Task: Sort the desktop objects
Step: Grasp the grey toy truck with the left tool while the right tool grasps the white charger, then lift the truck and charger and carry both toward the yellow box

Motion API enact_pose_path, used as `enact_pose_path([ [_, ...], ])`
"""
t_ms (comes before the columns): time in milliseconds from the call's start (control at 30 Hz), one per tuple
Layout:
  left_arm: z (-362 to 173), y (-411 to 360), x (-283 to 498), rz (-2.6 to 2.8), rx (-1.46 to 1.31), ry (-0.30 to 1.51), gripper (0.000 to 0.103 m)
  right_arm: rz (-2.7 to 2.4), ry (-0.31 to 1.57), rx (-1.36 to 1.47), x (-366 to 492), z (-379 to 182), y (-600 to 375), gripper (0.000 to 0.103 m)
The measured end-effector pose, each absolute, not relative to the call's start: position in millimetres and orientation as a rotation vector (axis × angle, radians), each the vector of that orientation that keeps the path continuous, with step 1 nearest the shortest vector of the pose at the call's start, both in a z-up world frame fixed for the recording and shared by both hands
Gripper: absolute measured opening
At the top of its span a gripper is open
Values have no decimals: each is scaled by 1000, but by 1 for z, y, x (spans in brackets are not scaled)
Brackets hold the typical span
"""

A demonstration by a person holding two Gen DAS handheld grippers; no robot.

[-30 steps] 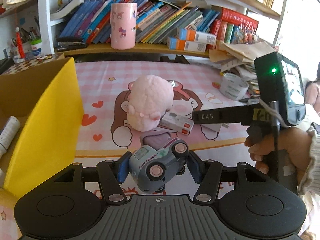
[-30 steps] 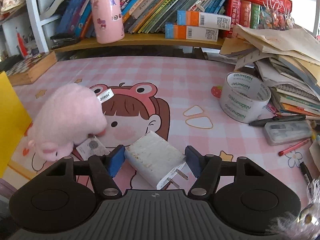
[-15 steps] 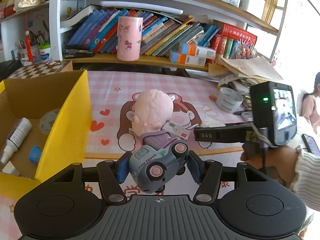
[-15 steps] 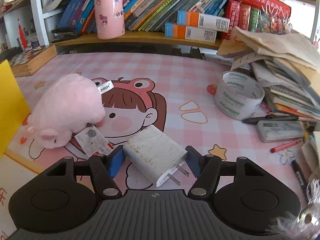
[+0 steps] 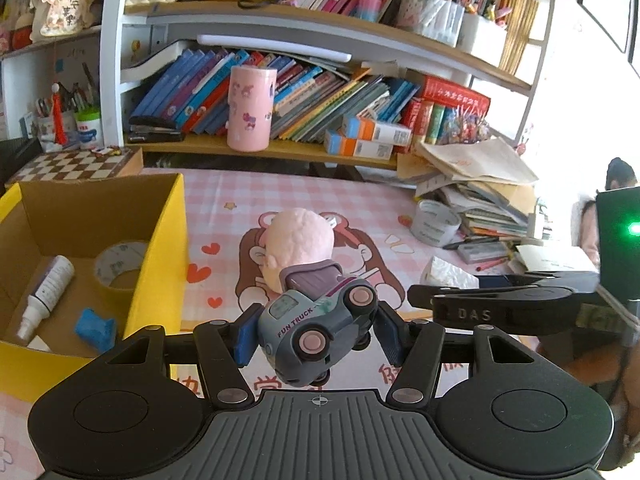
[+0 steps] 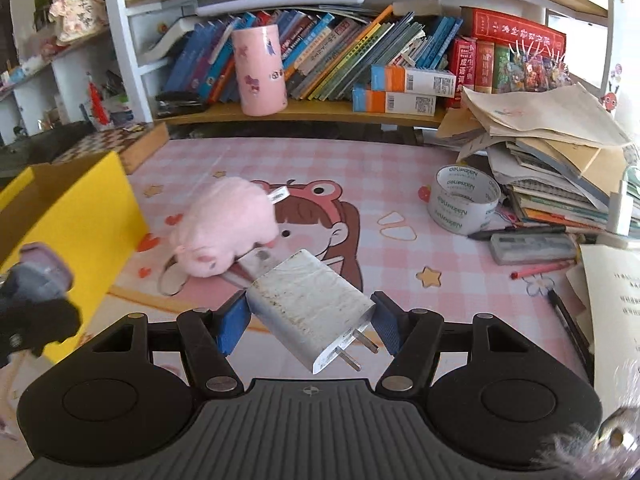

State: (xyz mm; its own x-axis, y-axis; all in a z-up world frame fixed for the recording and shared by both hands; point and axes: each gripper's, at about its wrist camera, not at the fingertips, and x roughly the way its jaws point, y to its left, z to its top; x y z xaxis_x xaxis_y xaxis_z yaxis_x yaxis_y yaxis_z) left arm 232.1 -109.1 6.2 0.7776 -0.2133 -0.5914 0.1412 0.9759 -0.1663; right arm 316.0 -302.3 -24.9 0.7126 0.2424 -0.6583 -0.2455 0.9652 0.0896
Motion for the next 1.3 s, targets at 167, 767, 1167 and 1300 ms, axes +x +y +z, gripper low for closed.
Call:
enact_pose_path([
  [167,11,-99,219,-244,-111,645,58,253,712,21,288,-9,-298,62],
  [767,13,-44,175,-363,-72,648,58,203,748,31,209,0,-238,62],
  [1167,4,1,130,-357,-65,677,58,233,777,4,157,0,-184,62],
  [1300,1,15,115,-346,-67,685,58,246,784,-11,141,-2,-167,62],
])
